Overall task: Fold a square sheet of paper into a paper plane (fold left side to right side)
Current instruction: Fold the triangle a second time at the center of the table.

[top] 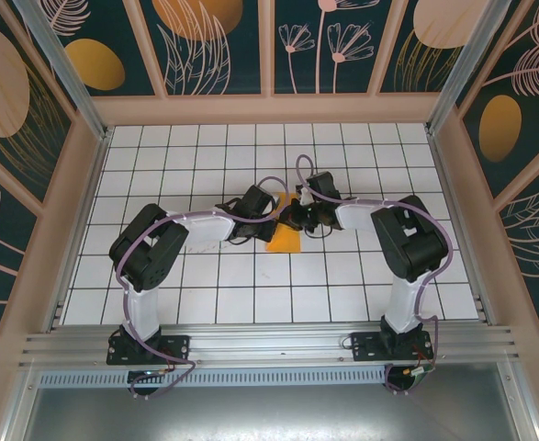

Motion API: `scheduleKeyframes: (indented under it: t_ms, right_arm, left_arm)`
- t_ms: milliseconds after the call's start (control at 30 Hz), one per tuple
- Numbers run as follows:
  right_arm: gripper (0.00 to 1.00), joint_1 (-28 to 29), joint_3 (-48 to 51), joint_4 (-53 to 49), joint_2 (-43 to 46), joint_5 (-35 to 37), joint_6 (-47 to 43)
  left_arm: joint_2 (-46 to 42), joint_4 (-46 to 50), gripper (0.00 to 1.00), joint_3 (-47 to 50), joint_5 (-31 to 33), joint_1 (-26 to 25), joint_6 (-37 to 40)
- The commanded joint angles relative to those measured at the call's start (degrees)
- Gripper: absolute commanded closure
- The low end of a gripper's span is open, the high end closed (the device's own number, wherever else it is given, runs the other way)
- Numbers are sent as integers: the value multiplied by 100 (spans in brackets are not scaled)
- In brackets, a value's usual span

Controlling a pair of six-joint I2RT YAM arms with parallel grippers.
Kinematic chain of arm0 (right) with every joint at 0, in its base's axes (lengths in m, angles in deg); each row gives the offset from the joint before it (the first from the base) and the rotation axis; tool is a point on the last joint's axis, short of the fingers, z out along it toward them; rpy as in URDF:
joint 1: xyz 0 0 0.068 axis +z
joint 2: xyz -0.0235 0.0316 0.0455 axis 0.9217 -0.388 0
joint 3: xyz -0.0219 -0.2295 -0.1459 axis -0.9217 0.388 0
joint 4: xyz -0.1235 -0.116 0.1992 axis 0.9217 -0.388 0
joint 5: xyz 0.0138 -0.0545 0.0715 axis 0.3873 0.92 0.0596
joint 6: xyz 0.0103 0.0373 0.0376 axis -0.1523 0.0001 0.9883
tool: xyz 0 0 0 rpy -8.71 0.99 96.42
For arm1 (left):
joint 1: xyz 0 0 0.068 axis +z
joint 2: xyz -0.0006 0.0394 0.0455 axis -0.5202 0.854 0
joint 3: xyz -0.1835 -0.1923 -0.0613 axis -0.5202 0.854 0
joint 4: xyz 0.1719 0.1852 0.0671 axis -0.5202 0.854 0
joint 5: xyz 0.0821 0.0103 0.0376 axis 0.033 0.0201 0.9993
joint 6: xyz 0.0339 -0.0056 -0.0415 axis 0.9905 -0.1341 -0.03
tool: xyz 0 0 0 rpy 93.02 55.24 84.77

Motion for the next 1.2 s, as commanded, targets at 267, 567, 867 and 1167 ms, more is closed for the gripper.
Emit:
scheduleKeyframes:
  t_ms: [267, 567, 867, 1167]
  right_arm:
    - [100, 18, -267, -877, -220, 436, -357]
    - [100, 21, -190, -1113, -323, 651, -456]
    - [100, 18, -115, -1194, -352, 719, -459]
    - [100, 18, -124, -1177, -346, 693, -457]
  left_arm:
    - [193, 307, 100, 187, -102, 3, 84]
    - [12, 355, 100, 143, 19, 1, 50]
    - [-821, 754, 76, -34, 421, 18, -142]
    - [-1180, 122, 85, 575, -1481, 20, -628]
